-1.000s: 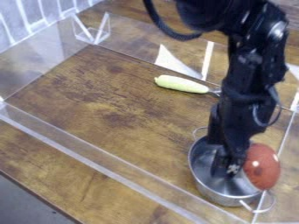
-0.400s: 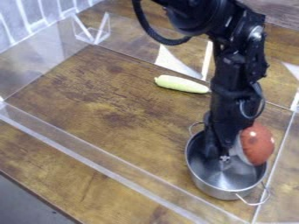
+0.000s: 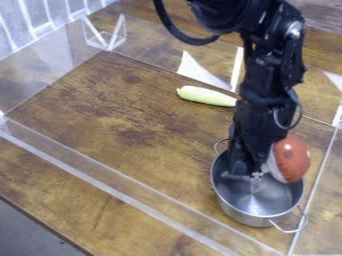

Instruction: Remove the mushroom from the silver pot and put it on the table

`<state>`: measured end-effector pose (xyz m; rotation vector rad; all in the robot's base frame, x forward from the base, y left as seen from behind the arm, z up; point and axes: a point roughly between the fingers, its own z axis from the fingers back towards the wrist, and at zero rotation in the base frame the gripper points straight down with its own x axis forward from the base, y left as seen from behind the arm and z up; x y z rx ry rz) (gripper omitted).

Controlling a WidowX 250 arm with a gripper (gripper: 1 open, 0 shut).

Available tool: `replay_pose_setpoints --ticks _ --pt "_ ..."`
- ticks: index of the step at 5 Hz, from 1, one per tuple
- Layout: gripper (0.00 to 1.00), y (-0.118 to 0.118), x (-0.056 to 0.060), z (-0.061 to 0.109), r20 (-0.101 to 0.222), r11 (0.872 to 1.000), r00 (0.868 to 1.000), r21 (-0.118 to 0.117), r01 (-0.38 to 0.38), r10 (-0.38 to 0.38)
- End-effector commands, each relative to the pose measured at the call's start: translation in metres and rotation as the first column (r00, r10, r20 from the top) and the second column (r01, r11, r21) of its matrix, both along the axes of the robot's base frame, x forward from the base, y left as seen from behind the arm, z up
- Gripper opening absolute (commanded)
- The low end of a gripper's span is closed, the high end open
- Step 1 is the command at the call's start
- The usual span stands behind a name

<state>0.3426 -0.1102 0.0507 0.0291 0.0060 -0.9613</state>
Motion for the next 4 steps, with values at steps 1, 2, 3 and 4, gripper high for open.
replay_pose_setpoints --ticks 1,2,3,4 --pt "0.00 0.000 0.006 0.039 0.104 1.000 0.995 -0.021 -0.005 0.007" --pt "0.00 -0.004 0.001 0.041 0.102 1.000 0.995 -0.022 0.006 -0.004" --pt "0.00 -0.008 -0.004 0.042 0.100 0.999 0.995 -0.030 0.023 -0.020" --pt "0.00 -0.007 -0.003 0.049 0.096 0.999 0.995 -0.040 0.008 -0.004"
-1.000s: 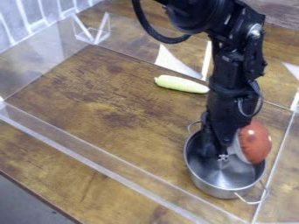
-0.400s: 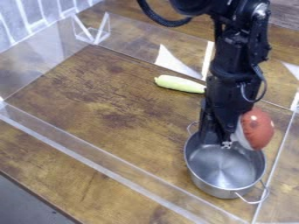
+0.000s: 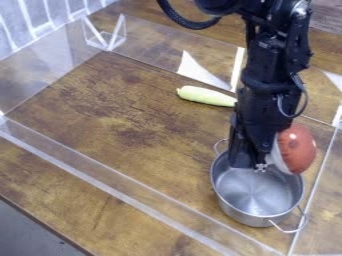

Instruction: Remove the mushroom from the silver pot and put it on the table

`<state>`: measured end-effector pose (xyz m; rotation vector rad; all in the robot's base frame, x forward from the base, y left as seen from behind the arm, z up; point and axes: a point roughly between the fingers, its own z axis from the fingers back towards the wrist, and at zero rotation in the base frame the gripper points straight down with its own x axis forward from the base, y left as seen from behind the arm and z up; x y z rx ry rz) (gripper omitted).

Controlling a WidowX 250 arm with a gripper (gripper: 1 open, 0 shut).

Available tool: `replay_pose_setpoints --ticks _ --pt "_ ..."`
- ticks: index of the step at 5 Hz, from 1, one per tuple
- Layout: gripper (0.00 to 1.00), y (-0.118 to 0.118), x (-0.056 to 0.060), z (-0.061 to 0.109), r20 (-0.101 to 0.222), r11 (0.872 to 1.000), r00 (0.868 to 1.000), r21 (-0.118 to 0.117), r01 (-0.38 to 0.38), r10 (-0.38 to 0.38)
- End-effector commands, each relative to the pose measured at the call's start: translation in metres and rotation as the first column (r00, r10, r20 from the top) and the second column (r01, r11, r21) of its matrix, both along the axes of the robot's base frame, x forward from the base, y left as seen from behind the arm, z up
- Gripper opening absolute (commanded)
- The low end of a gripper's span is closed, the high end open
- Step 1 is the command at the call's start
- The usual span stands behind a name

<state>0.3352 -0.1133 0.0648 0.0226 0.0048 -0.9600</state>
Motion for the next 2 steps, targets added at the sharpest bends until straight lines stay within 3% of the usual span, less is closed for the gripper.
replay_pose_setpoints --ticks 1,2 --pt "0.00 -0.0011 0.0027 0.0439 0.097 0.999 0.995 -0.043 -0.005 0.009" --pt "0.00 0.0070 0.0119 0.0504 0.097 0.998 0.995 -0.057 -0.025 0.030"
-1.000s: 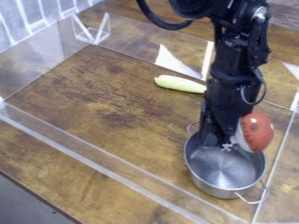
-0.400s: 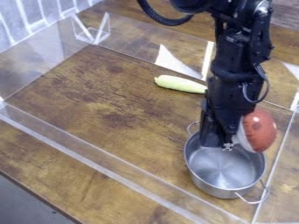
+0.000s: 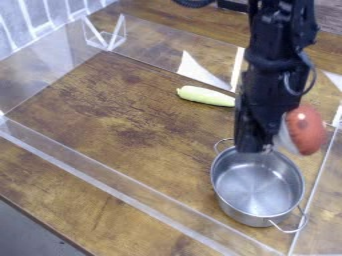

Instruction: Remove the mushroom from the silver pot and put it on the table

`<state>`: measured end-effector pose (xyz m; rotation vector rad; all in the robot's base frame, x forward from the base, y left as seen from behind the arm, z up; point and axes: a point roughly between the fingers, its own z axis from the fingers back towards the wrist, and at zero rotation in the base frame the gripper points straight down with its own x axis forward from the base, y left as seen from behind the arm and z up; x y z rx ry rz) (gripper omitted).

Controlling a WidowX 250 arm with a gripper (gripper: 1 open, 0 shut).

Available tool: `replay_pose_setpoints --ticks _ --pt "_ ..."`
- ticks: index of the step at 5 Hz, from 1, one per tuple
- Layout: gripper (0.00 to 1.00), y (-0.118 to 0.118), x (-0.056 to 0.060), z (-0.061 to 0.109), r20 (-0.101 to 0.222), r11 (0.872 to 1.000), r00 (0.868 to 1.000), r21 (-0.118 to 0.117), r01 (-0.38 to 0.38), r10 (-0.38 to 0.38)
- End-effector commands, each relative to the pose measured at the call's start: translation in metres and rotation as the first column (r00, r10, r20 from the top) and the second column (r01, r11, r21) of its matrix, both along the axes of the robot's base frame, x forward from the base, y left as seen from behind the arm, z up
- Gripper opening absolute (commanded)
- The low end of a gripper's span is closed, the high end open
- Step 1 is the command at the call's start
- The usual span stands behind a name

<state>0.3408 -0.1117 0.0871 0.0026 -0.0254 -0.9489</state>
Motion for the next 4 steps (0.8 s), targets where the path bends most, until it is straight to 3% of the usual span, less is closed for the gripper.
replay_pose_setpoints --ticks 1,2,4 --pt "0.00 0.012 0.018 0.027 0.076 0.998 0.997 -0.052 -0.031 0.035" --pt "0.00 0.011 0.024 0.022 0.063 0.997 0.998 -0.076 -0.027 0.032" --pt "0.00 0.032 0.019 0.036 0.067 0.996 0.994 -0.037 0.085 -0.082"
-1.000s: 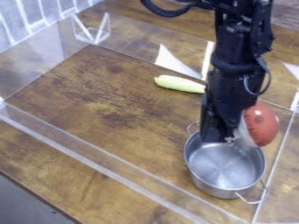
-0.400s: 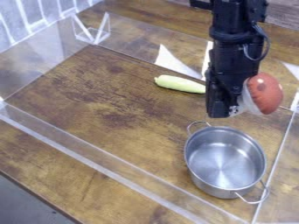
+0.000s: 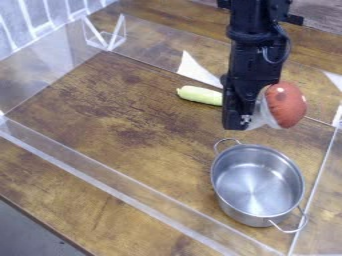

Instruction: Remove the mushroom from the silver pot and put it on the table

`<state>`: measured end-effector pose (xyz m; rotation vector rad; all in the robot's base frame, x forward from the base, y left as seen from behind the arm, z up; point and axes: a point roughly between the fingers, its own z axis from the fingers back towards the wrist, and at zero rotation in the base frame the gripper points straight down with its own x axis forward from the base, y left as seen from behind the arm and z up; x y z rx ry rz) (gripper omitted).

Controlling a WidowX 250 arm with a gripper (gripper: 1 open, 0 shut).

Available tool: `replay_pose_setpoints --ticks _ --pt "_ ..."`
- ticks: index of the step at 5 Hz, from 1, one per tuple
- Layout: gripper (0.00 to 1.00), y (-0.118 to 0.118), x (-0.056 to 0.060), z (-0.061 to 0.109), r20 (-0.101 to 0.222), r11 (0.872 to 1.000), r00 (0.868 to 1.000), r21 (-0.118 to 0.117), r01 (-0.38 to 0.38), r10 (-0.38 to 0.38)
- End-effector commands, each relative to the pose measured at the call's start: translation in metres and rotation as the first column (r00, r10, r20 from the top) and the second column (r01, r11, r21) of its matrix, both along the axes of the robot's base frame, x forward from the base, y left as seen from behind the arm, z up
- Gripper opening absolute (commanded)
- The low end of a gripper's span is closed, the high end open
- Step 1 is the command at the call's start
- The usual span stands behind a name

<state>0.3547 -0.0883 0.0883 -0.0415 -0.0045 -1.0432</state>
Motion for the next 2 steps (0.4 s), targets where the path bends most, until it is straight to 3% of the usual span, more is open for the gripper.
replay_pose_setpoints --ticks 1,2 --pt "0.00 0.024 -0.003 0.030 0.086 1.000 0.996 -0.017 0.022 -0.020" --pt "0.00 0.054 -0.025 0.012 0.073 0.999 0.997 -0.020 -0.032 0.033"
